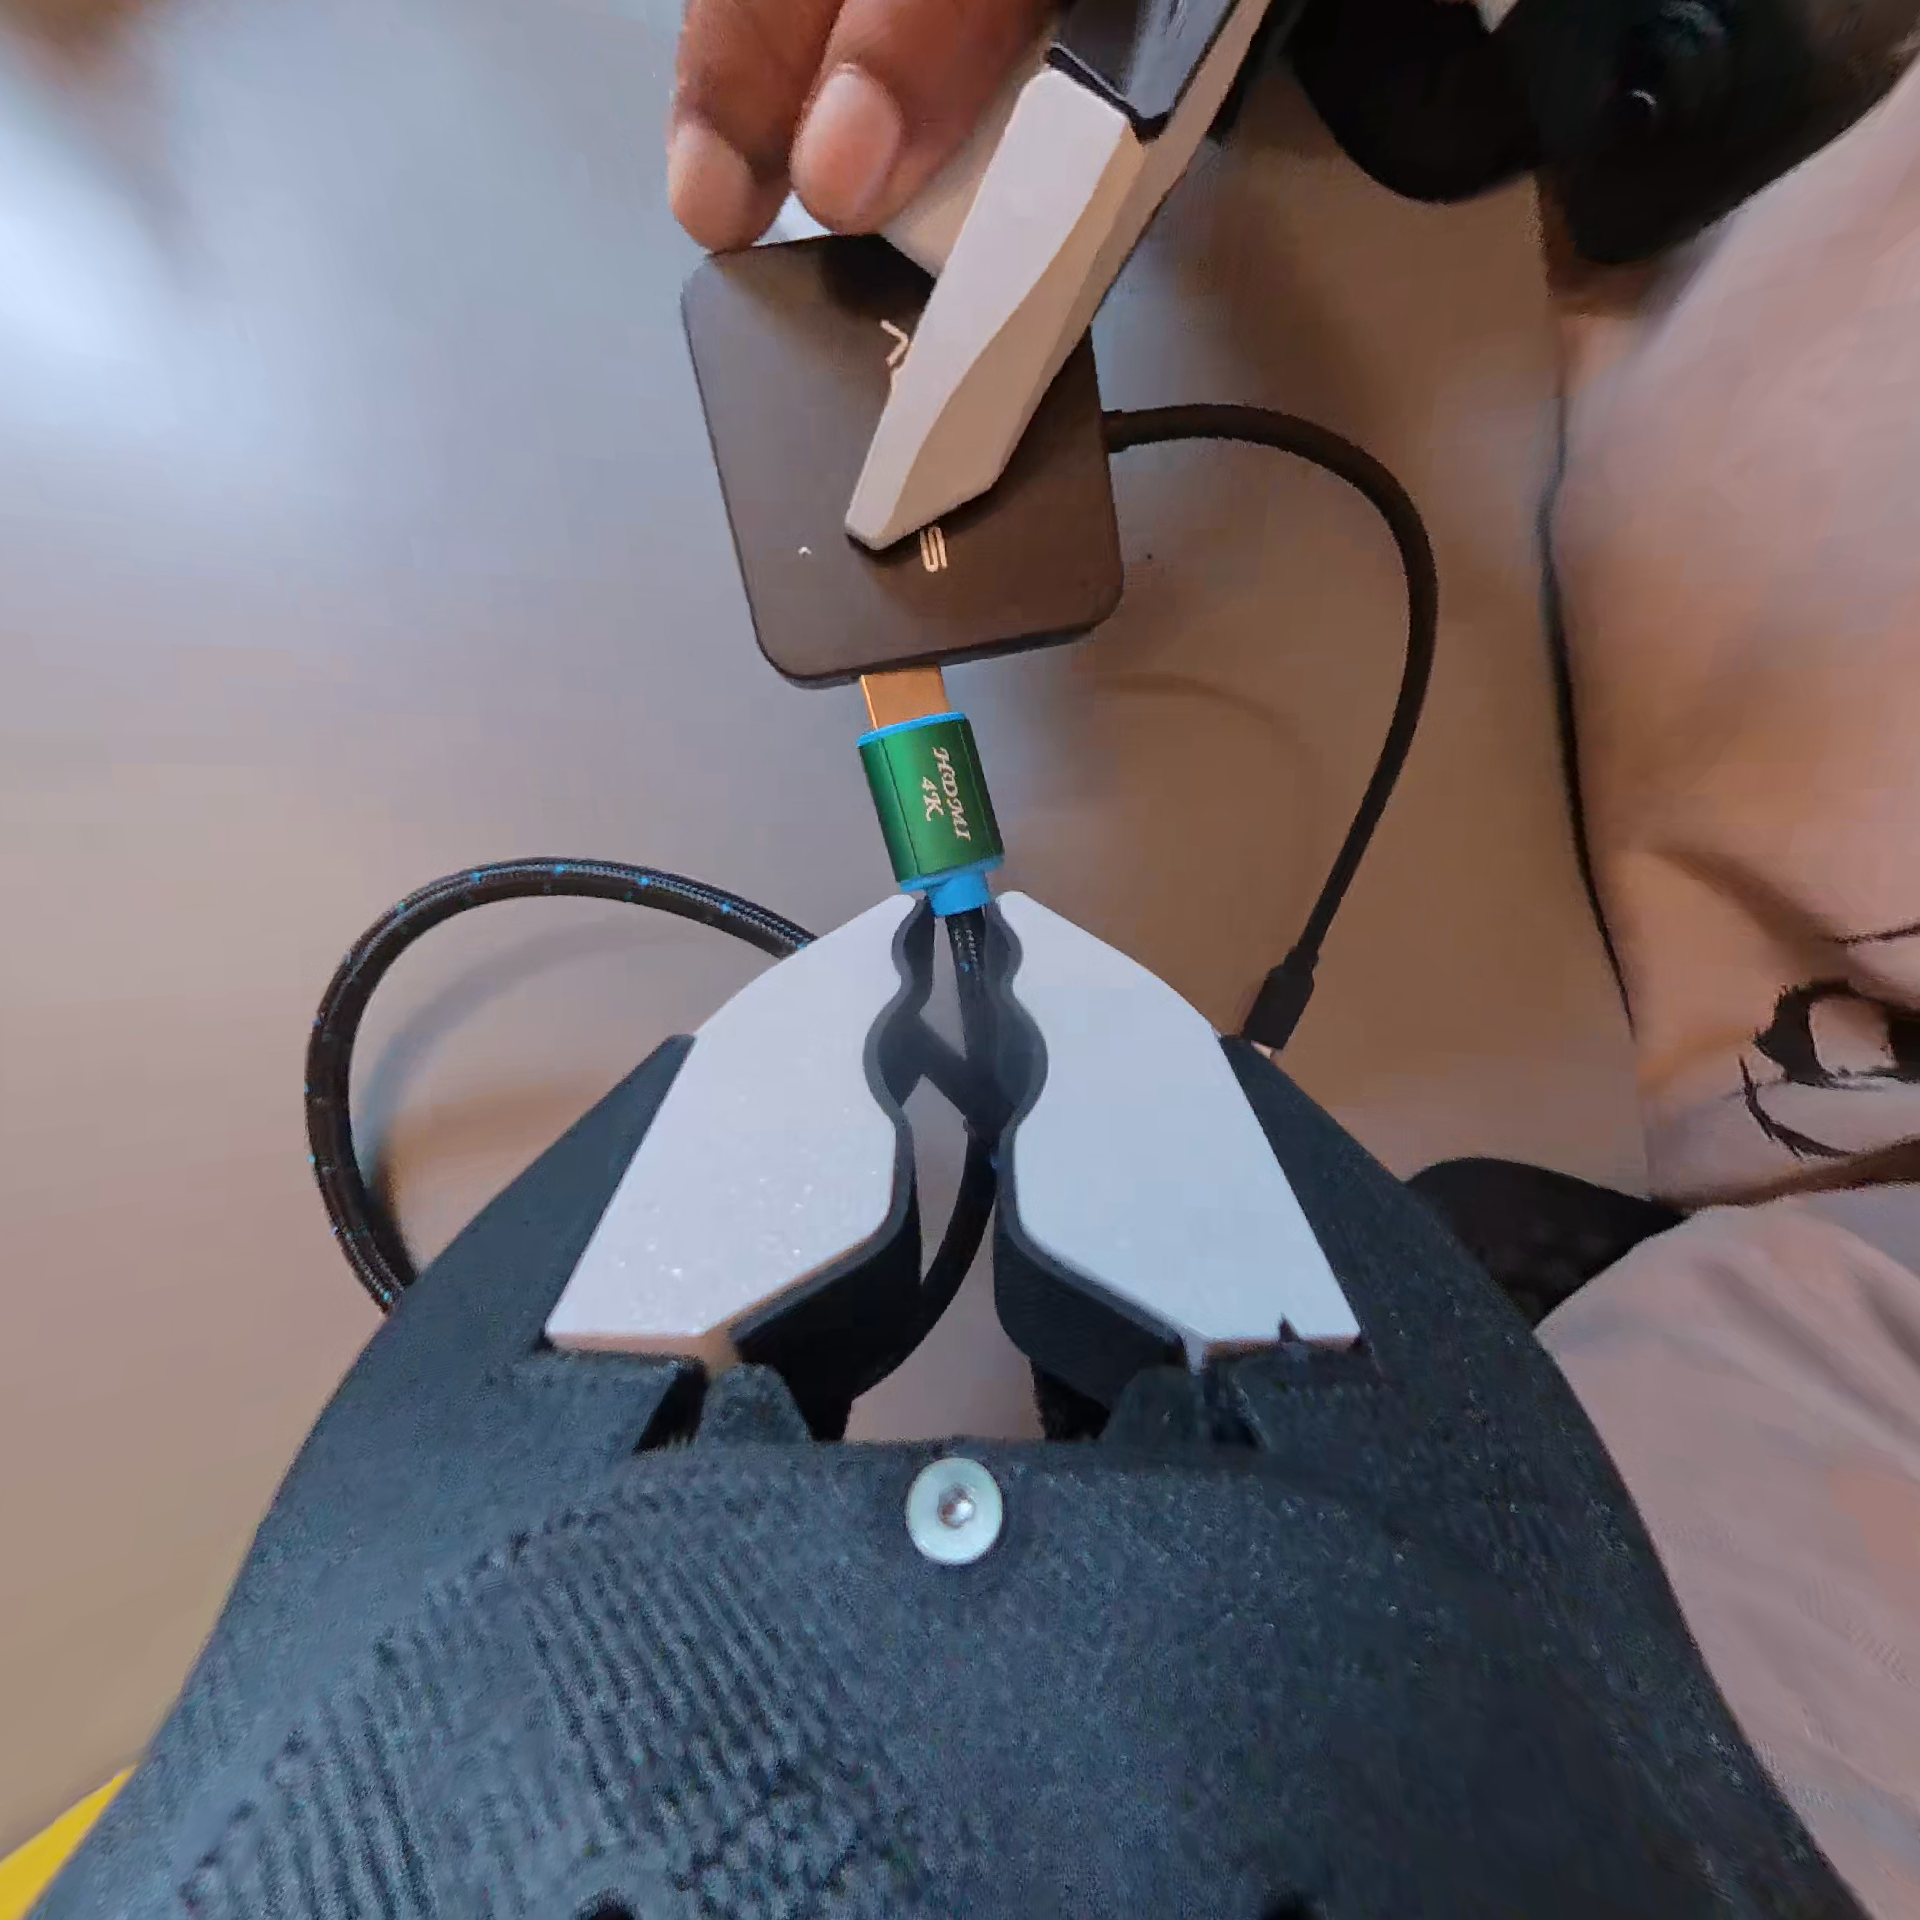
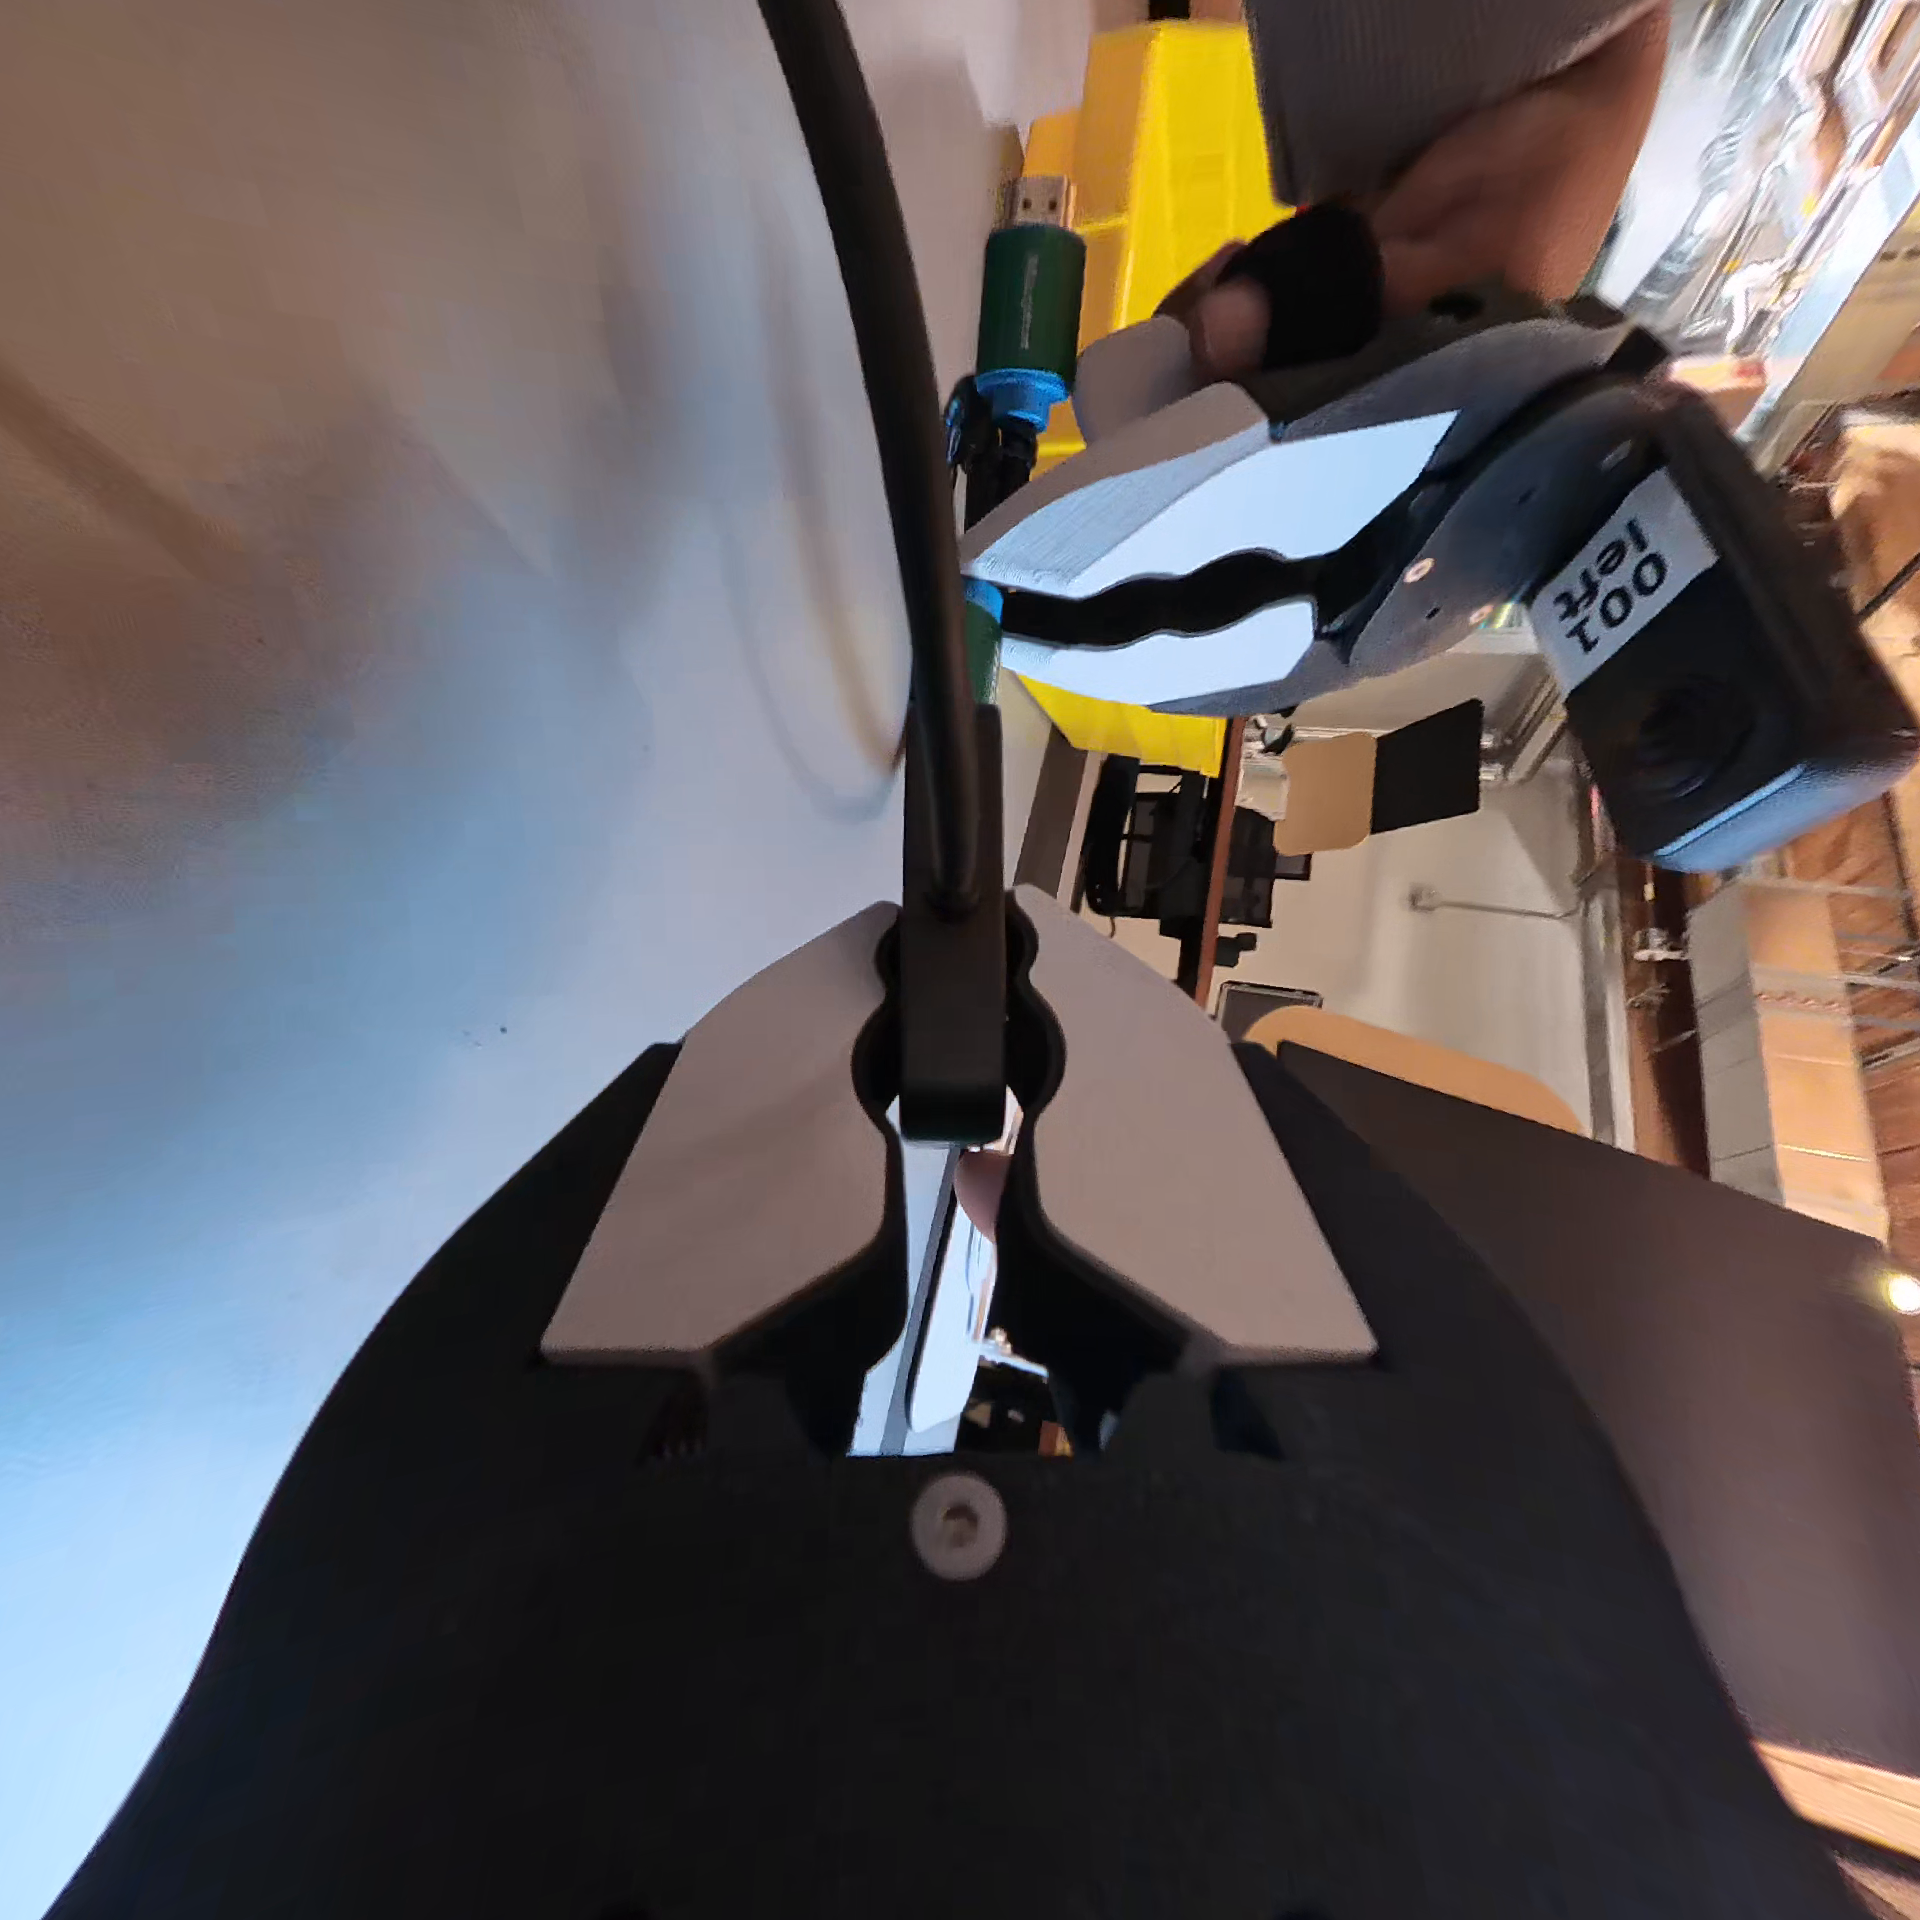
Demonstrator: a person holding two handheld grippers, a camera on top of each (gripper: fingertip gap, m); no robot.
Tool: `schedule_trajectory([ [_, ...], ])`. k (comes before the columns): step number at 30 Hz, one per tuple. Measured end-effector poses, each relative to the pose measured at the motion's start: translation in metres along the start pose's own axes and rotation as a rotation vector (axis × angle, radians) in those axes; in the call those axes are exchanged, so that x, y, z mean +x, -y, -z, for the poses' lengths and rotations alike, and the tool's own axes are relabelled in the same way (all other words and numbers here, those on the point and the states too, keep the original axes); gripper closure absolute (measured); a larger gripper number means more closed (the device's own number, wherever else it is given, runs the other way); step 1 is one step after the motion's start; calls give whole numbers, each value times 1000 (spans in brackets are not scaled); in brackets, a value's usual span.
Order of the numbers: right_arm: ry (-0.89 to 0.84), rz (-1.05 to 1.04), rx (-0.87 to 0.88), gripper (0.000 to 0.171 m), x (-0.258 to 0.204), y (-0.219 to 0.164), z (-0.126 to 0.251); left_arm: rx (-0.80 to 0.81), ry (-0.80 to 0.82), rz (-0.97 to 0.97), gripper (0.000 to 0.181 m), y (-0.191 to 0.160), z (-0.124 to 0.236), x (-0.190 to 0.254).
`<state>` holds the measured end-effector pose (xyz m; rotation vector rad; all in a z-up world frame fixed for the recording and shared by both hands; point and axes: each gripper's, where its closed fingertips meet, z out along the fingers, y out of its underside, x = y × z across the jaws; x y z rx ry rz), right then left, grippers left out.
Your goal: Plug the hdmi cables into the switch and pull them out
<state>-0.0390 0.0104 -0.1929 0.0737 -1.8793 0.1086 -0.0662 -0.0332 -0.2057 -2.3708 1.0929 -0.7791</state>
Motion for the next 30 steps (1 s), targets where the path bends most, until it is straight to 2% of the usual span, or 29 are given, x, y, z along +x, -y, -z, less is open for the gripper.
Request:
schedule_trajectory([
  [14,-129,-52,58,157,18,16,28,265,-281,-81,172,23,6,28],
  [20,-67,-77,76,158,15,25,41,180,-306,-151,172,23,-10,39],
  [30,-12,-13,63,157,-12,21,42,194,-346,-107,172,21,-20,35],
])
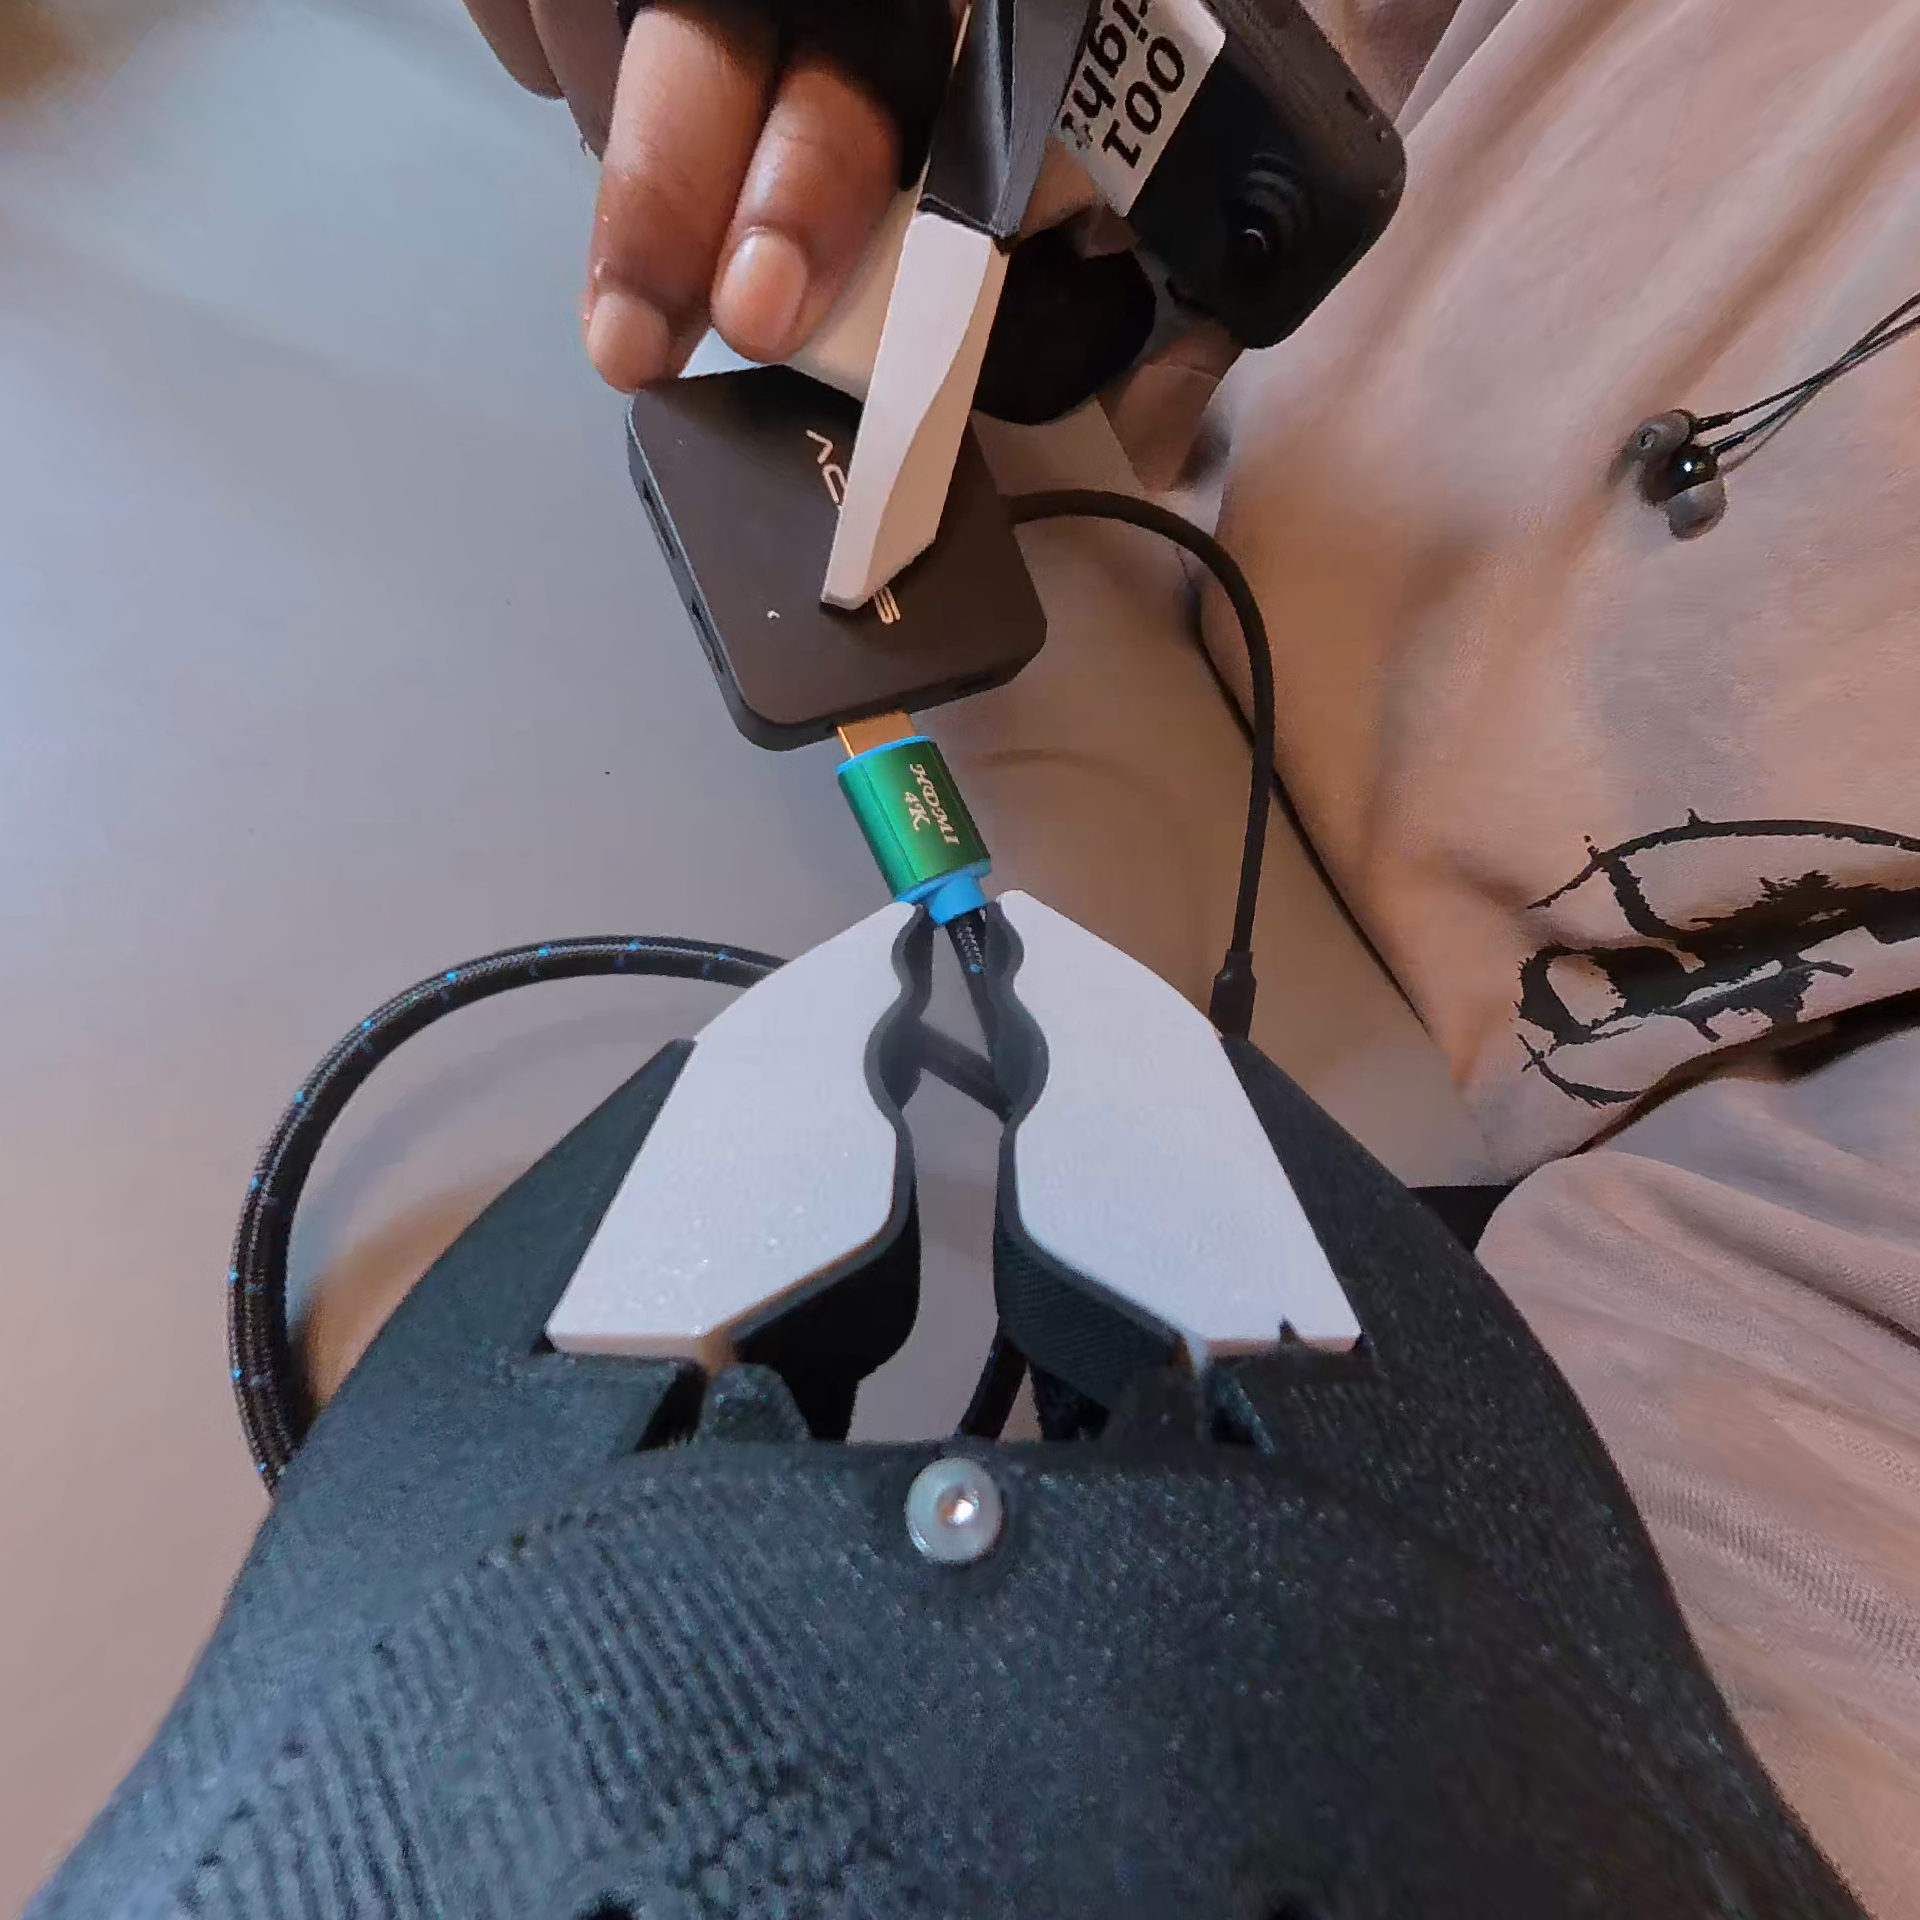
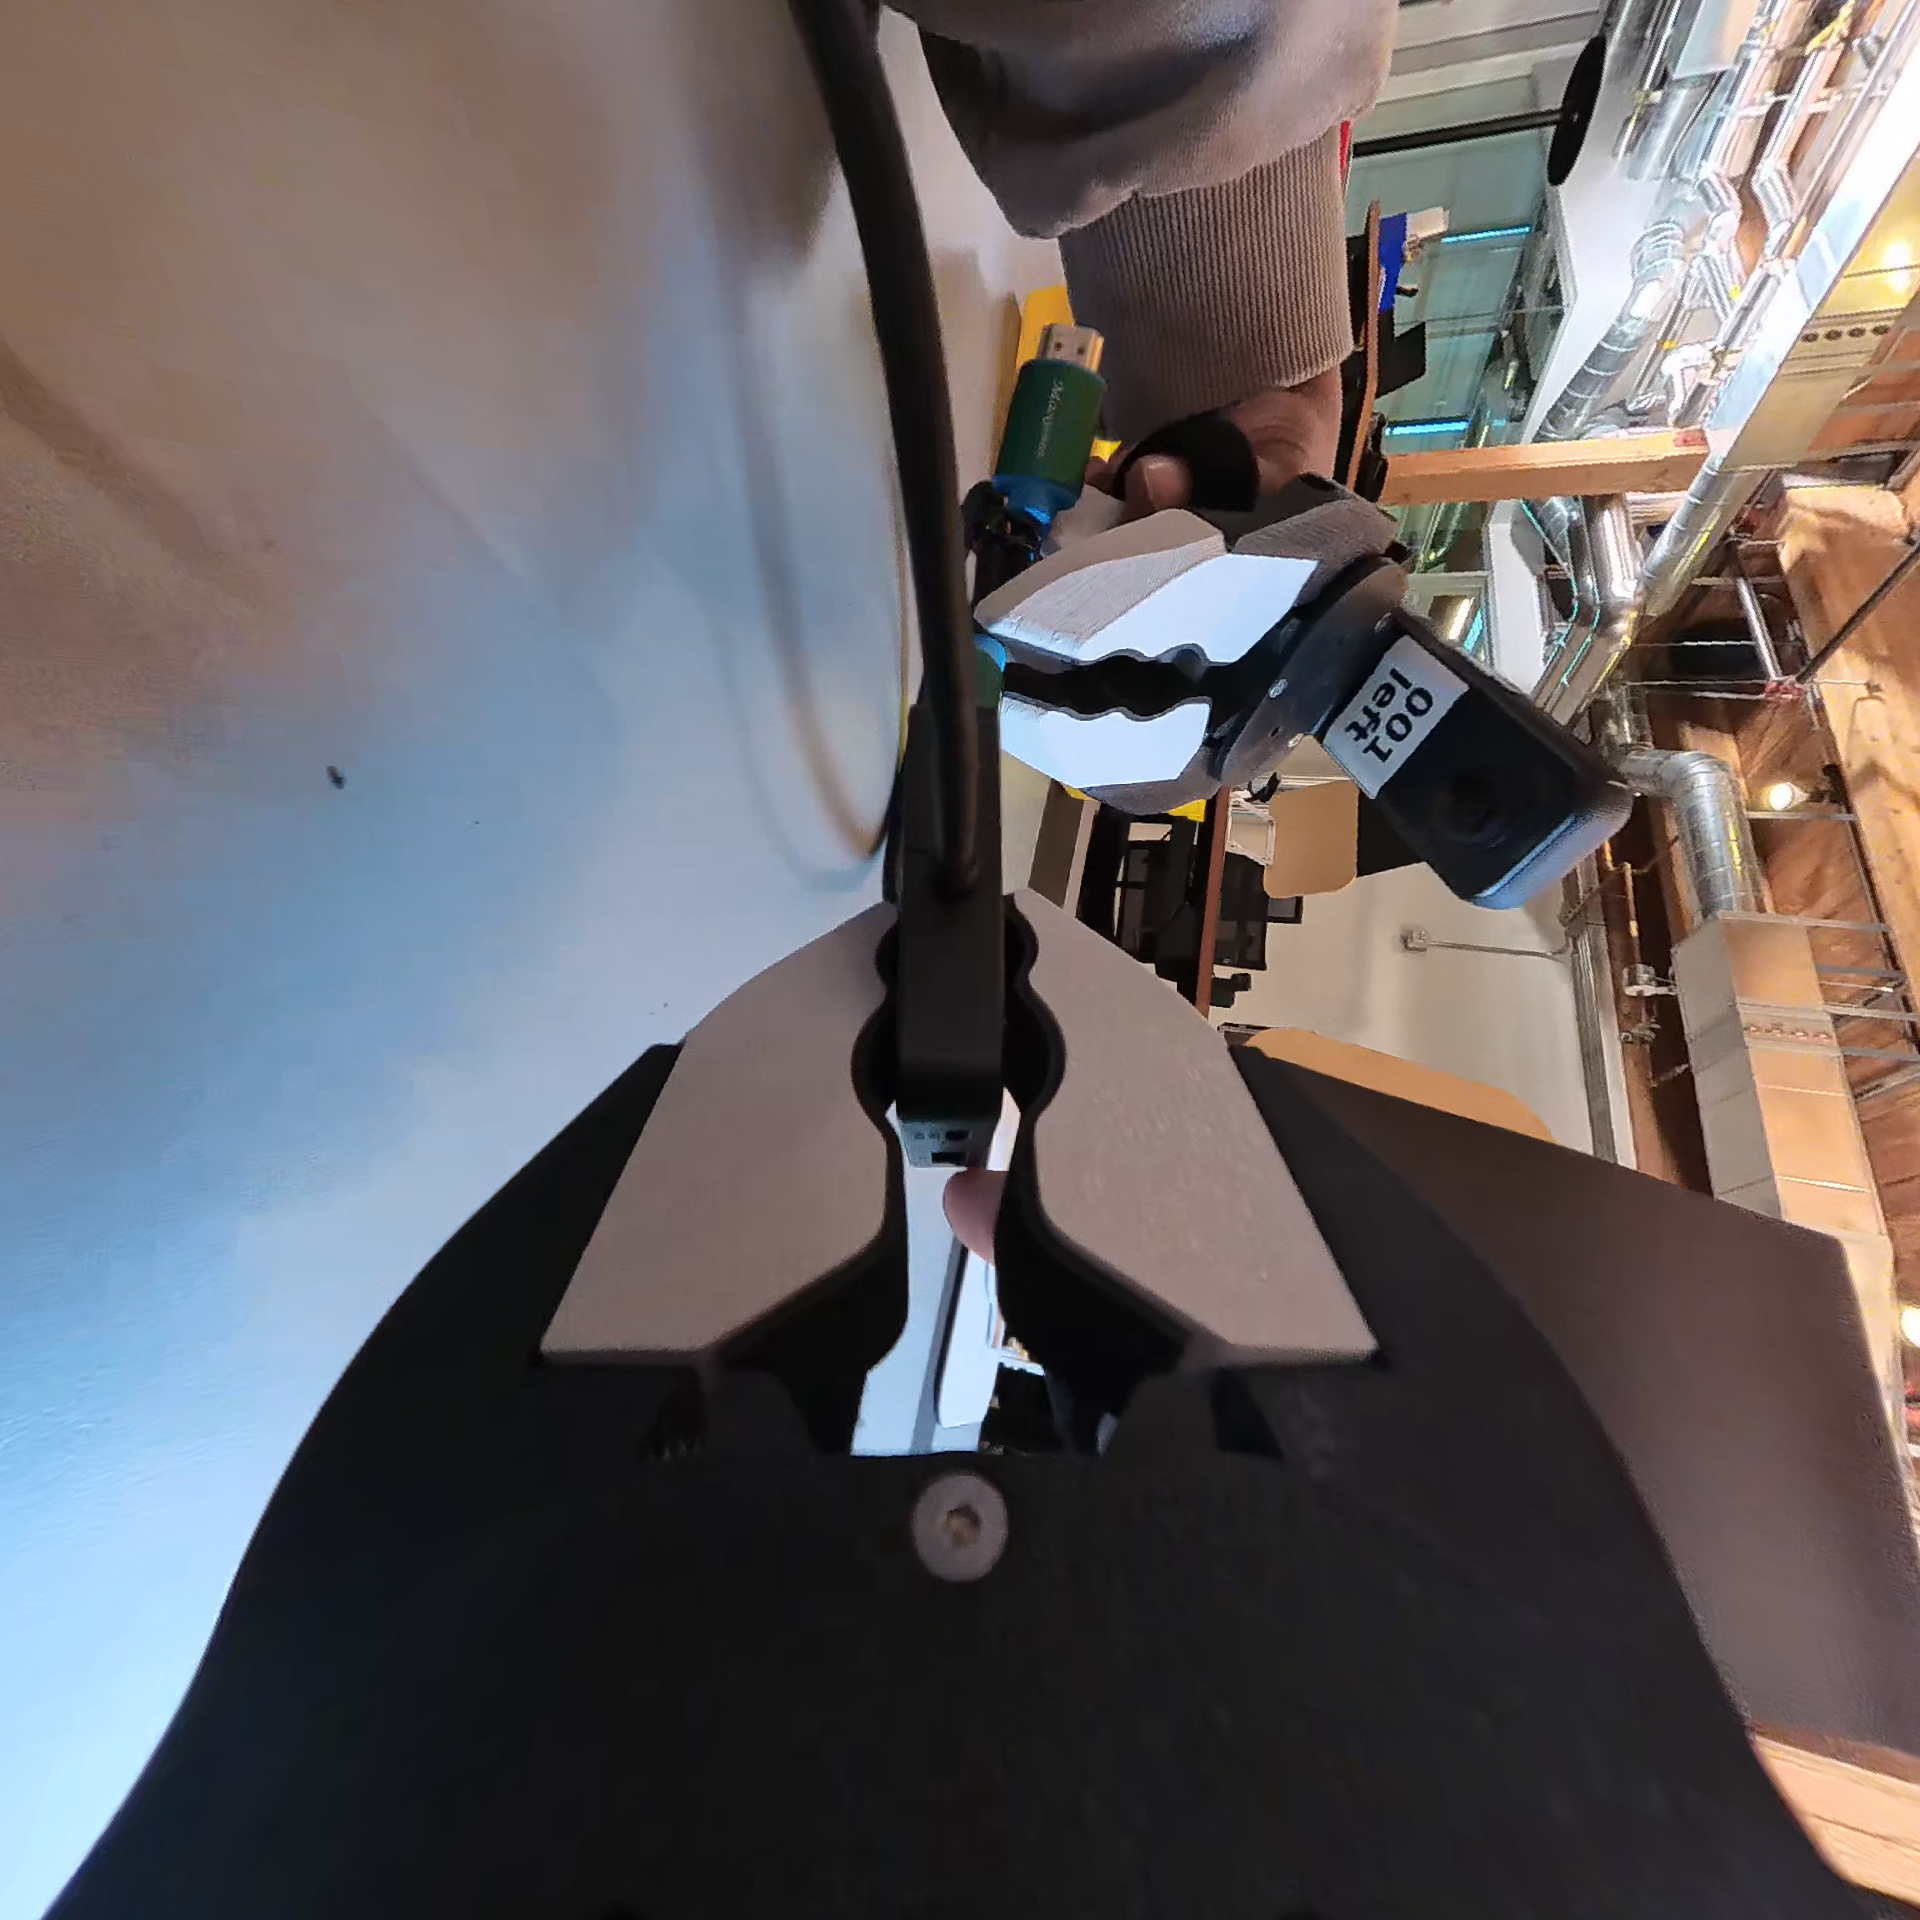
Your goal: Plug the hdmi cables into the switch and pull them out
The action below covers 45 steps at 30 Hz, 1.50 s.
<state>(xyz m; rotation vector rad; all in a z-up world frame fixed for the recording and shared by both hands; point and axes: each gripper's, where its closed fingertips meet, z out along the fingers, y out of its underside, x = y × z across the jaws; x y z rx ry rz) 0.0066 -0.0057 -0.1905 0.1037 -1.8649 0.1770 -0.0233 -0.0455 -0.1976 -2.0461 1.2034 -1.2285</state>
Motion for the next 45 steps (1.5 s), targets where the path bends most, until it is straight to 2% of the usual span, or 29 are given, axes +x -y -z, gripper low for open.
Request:
schedule_trajectory([
  [8,-59,-65,57,158,3,8,12,42,-76,-17,172,6,-9,6],
  [15,-46,-34,14,157,4,2,15,63,-57,-35,172,10,-11,3],
  [18,-47,-15,-38,157,4,-9,12,79,5,9,172,15,-6,-5],
  [23,-37,-16,-42,158,0,-11,12,18,63,-9,172,13,-12,-11],
  [29,-10,-65,32,158,-2,8,16,-5,-19,-73,173,12,-19,3],
  [34,-19,-78,34,157,-3,3,14,-4,-7,-48,172,12,-18,2],
  [36,-40,-84,-5,157,1,-6,12,21,38,-40,172,14,-13,-4],
  [40,-136,-181,-74,156,22,-33,14,175,146,-29,171,41,9,-13],
  [45,-201,-71,-179,153,33,-40,18,148,234,-13,172,44,12,-21],
])
